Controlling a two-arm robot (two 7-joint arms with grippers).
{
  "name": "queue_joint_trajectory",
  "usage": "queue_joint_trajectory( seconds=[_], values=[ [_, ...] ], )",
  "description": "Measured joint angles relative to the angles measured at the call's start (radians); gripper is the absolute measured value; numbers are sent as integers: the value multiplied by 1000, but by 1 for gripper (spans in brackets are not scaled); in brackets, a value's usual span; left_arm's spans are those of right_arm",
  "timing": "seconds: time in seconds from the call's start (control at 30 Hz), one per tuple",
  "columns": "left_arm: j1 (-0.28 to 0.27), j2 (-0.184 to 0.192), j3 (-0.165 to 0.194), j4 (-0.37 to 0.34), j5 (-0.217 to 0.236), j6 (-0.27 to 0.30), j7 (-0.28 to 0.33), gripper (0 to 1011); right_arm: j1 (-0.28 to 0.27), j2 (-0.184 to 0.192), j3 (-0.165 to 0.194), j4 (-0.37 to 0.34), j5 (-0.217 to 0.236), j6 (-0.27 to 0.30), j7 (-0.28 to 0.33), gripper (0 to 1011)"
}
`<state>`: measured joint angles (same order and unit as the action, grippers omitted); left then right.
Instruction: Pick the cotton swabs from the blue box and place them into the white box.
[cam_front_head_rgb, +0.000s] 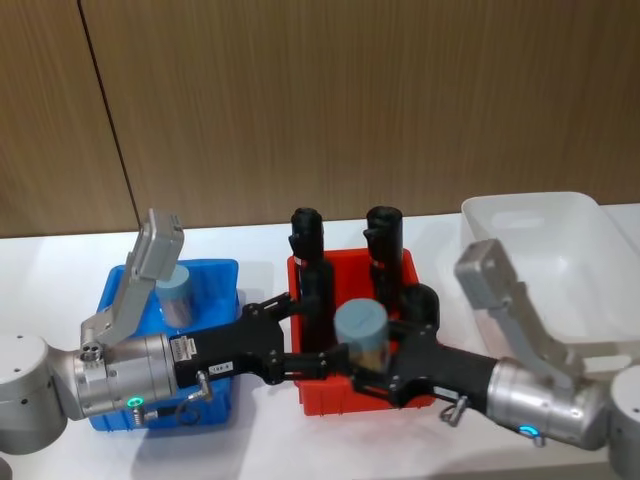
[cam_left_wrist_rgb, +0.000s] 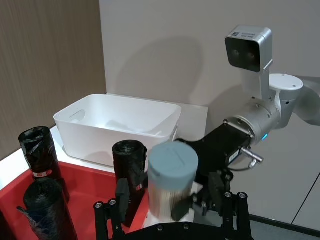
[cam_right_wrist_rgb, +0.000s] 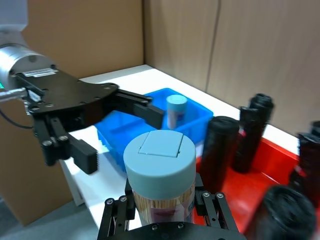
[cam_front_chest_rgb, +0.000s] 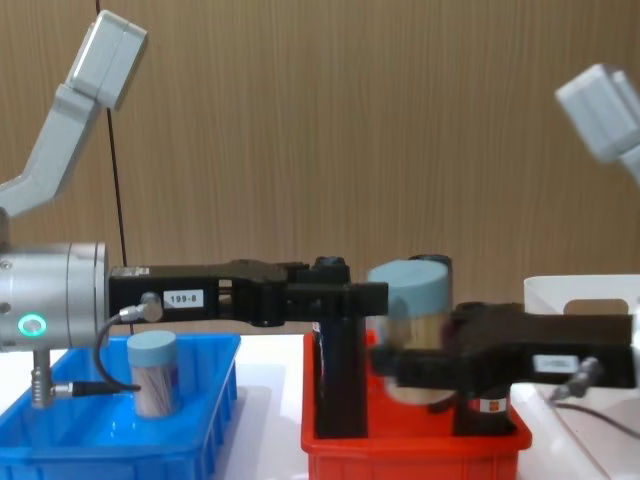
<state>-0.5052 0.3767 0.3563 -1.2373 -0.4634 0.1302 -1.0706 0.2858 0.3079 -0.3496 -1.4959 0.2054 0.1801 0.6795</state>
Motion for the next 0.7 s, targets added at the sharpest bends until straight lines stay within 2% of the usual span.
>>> queue_joint_trajectory(
  seconds=[0.47, 0.7],
  values=[
    [0, 0, 0, 0, 0, 0, 0, 1004, -91, 117, 79, -100, 101, -12, -125, 636],
    [0, 0, 0, 0, 0, 0, 0, 1004, -119, 167, 123, -129, 146, -23, -196, 636]
  ],
)
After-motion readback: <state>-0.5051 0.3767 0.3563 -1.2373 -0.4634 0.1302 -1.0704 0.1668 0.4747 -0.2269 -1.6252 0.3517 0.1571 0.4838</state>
